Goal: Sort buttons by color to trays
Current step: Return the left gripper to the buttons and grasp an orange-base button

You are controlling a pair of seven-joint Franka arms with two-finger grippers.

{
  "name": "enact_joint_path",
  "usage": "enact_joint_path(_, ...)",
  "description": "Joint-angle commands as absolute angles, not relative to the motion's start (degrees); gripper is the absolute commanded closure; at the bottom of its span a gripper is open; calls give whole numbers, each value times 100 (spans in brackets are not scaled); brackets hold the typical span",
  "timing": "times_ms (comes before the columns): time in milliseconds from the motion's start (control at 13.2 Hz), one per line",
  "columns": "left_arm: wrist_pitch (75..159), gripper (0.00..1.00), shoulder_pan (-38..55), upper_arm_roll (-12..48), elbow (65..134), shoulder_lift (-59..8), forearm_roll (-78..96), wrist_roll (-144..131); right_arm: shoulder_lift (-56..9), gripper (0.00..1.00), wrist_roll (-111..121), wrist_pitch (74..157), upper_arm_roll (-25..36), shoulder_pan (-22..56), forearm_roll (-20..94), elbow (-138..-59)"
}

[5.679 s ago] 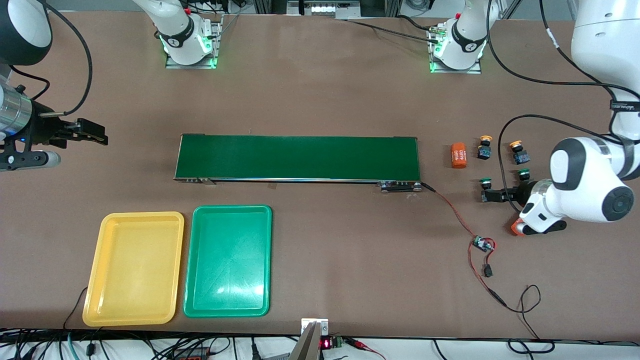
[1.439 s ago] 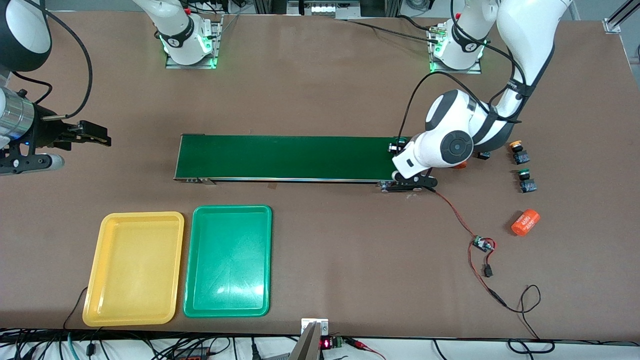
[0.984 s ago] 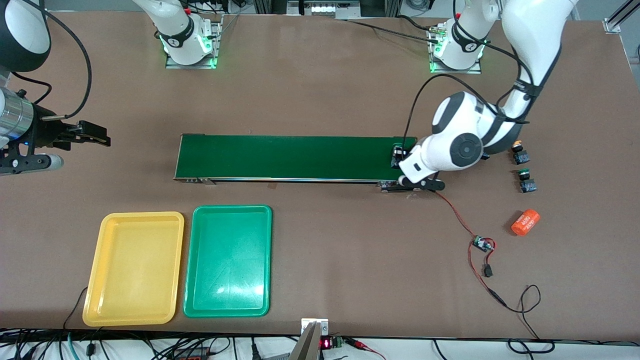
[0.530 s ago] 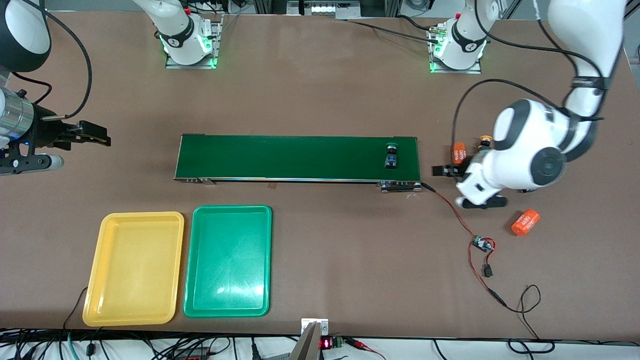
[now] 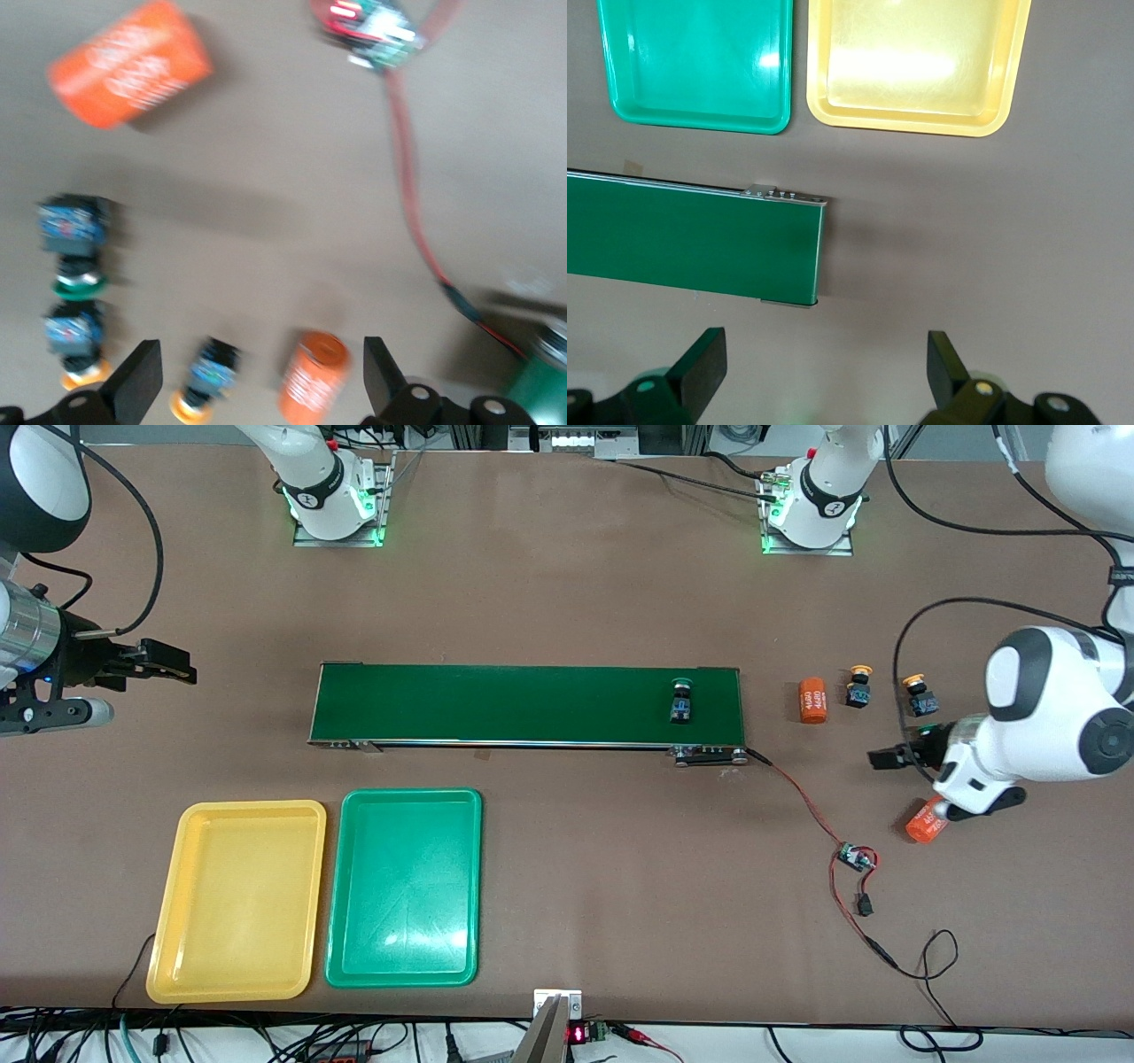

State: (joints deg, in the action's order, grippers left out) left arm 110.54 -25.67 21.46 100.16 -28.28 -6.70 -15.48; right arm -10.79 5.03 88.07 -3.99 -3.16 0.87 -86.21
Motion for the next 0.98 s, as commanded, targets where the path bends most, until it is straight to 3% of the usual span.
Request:
enact_joint_path(0,11494,0,-3127,2188,9896,-3216,-967,-812,-1099,0,554,8736,-413,-351,149,-8561)
enact_joint_path(303,11847,0,-3568,2188,9905,-3269,-1704,-273,-1090,0,614,8728,-404,-325,115,-8552)
enact_joint_path(909,12340,0,-3841,2188,10687,-3489,-1810,-18,-1090,0,528,8359,-404,-553,131,-8578)
